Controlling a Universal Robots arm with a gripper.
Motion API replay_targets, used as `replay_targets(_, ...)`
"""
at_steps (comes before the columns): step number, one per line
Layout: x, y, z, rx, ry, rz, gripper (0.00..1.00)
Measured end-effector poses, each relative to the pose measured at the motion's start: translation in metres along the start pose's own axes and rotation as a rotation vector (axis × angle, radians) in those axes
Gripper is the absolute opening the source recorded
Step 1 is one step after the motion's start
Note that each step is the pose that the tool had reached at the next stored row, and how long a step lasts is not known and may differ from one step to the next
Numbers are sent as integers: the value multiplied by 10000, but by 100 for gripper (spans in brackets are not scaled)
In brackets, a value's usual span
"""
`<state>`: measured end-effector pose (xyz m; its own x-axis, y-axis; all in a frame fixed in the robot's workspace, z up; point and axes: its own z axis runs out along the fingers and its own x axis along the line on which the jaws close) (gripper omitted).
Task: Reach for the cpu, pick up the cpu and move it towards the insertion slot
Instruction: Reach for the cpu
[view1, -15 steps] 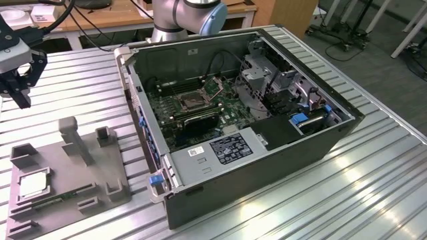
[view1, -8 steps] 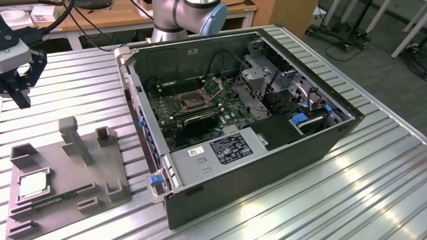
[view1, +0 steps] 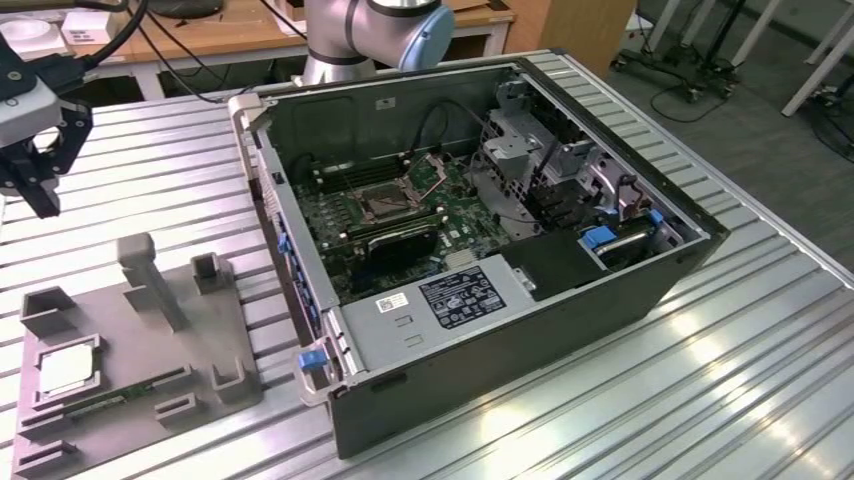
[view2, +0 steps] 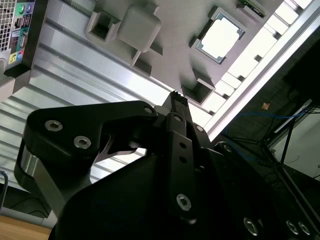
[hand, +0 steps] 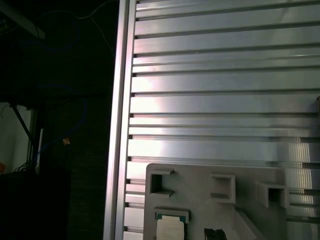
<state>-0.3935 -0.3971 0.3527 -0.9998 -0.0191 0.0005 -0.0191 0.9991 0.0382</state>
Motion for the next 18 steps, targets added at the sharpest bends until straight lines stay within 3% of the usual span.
replay_targets(18, 85, 2, 3, 0, 0, 0, 11)
